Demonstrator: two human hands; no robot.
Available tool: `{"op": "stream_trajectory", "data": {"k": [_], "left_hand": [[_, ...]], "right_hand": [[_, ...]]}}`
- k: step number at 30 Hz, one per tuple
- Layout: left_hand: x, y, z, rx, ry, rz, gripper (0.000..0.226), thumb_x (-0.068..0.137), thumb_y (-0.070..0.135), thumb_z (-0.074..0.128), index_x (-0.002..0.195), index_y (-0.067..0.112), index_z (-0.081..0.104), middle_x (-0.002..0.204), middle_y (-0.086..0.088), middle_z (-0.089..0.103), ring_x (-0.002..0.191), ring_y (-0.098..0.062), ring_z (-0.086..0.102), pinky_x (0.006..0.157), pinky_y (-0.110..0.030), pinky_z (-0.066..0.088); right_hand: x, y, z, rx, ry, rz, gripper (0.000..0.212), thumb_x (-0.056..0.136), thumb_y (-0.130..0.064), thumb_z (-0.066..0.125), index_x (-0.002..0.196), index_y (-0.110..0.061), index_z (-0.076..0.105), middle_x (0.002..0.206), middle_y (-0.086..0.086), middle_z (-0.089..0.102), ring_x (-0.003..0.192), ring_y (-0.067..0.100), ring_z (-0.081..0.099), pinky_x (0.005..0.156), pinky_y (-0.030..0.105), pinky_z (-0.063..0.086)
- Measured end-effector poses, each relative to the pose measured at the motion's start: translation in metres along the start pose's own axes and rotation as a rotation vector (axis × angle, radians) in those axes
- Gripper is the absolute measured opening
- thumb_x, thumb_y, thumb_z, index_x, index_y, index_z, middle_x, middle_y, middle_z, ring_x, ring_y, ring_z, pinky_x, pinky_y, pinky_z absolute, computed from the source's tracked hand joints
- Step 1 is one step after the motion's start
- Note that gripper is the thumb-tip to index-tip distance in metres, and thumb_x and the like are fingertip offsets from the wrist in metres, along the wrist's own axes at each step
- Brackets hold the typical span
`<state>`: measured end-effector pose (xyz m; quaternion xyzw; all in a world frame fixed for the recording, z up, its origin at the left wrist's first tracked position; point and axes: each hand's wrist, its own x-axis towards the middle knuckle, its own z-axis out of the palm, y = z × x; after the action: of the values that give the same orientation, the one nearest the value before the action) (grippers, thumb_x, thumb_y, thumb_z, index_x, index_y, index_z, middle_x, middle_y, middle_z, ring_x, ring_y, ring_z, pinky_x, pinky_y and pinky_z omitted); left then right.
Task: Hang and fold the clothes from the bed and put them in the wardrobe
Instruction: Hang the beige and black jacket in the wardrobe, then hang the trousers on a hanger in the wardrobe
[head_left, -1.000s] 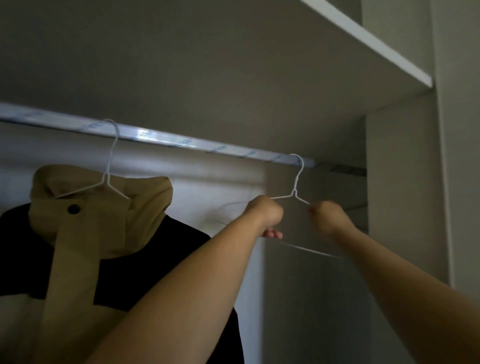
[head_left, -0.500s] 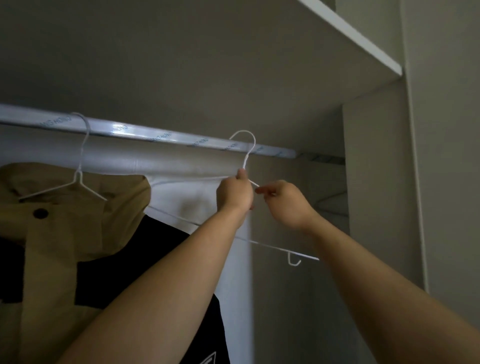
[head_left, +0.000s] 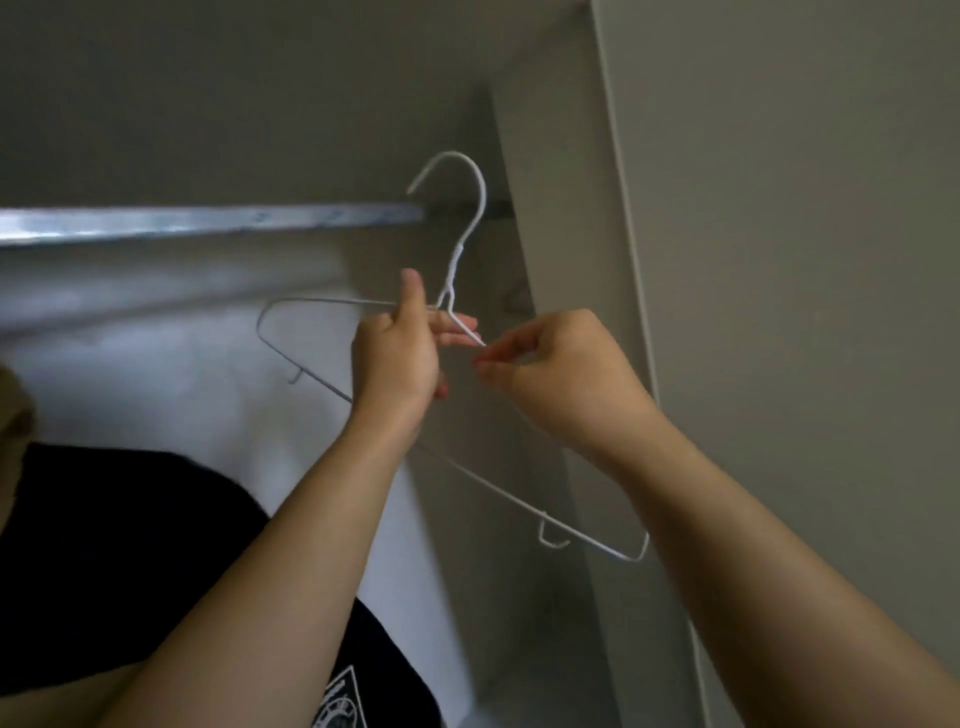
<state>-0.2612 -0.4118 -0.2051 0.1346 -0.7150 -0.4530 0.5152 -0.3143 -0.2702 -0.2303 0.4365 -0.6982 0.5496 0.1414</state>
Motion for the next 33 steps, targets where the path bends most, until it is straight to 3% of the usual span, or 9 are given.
{"op": "stream_trajectory", "data": {"k": [4,8,11,13,16,20,23,28,33], "left_hand": [[-0.043,0.003,0.027,-0.017,-0.113,-0.221,0.042,0.088,0.039,0.048,0.063,0.024,0.079,0.075,-0.006,0.077,0.032,-0.015,0.034,0.036,-0.018,0.028],[-0.087,0.029,0.053,0.027,-0.229,-0.505,0.039,0.081,0.033,0.049,0.075,0.006,0.077,0.078,-0.006,0.077,0.035,-0.014,0.040,0.036,-0.018,0.029],[-0.113,0.066,0.069,0.129,-0.384,-0.628,0.035,0.080,0.028,0.048,0.071,0.022,0.081,0.062,-0.003,0.071,0.040,-0.012,0.042,0.040,-0.024,0.032],[-0.128,0.096,0.081,0.183,-0.537,-0.689,0.038,0.086,0.025,0.047,0.067,0.027,0.080,0.062,0.002,0.071,0.039,-0.011,0.042,0.039,-0.024,0.033],[-0.153,0.145,0.098,0.285,-0.715,-0.729,0.042,0.091,0.025,0.047,0.059,0.018,0.074,0.048,0.005,0.063,0.035,-0.009,0.045,0.034,-0.019,0.035],[-0.197,0.214,0.123,0.331,-1.102,-0.791,0.041,0.099,0.025,0.042,0.076,0.010,0.072,0.069,-0.002,0.076,0.038,-0.006,0.050,0.043,-0.025,0.037],[-0.238,0.252,0.147,0.330,-1.357,-0.805,0.042,0.102,0.025,0.041,0.081,0.004,0.072,0.070,-0.006,0.076,0.035,-0.014,0.045,0.037,-0.023,0.031],[-0.310,0.313,0.198,0.321,-1.706,-0.766,0.054,0.105,0.032,0.038,0.079,0.004,0.077,0.075,-0.010,0.077,0.031,-0.013,0.035,0.037,-0.020,0.024],[-0.373,0.378,0.240,0.243,-1.937,-0.705,0.051,0.101,0.035,0.044,0.077,0.005,0.078,0.078,-0.011,0.077,0.032,-0.012,0.033,0.038,-0.019,0.020]], "right_hand": [[-0.030,0.008,-0.056,-0.023,-0.184,0.228,0.012,0.075,-0.031,0.085,0.067,-0.028,0.076,0.043,-0.019,0.055,0.043,-0.008,0.052,0.045,0.007,0.036],[-0.046,-0.003,-0.113,-0.114,-0.323,0.461,0.035,0.075,-0.053,0.081,0.071,-0.018,0.077,0.062,-0.001,0.068,0.054,0.009,0.058,0.047,0.021,0.043],[-0.063,-0.021,-0.156,-0.125,-0.319,0.636,0.067,0.076,-0.069,0.068,0.073,-0.003,0.072,0.067,0.017,0.063,0.049,0.016,0.041,0.045,0.029,0.033],[-0.078,-0.038,-0.186,-0.163,-0.304,0.769,0.070,0.076,-0.070,0.067,0.072,-0.001,0.071,0.065,0.018,0.063,0.049,0.013,0.041,0.047,0.029,0.033],[-0.105,-0.072,-0.236,-0.181,-0.271,0.978,0.080,0.066,-0.080,0.063,0.070,-0.001,0.071,0.055,0.010,0.058,0.048,0.014,0.042,0.049,0.034,0.038],[-0.151,-0.116,-0.307,-0.310,-0.199,1.221,0.051,0.086,-0.059,0.067,0.066,-0.012,0.070,0.065,0.006,0.067,0.057,0.016,0.058,0.058,0.035,0.053],[-0.194,-0.145,-0.357,-0.457,-0.138,1.346,0.048,0.087,-0.059,0.067,0.060,-0.020,0.061,0.061,-0.001,0.059,0.058,0.014,0.054,0.049,0.029,0.041],[-0.255,-0.183,-0.431,-0.603,-0.013,1.478,0.039,0.086,-0.060,0.066,0.073,-0.023,0.064,0.072,-0.003,0.064,0.069,0.017,0.061,0.063,0.037,0.056],[-0.318,-0.228,-0.490,-0.625,0.174,1.629,0.033,0.082,-0.055,0.073,0.073,-0.027,0.057,0.073,-0.008,0.061,0.065,0.010,0.056,0.049,0.025,0.035]]}}
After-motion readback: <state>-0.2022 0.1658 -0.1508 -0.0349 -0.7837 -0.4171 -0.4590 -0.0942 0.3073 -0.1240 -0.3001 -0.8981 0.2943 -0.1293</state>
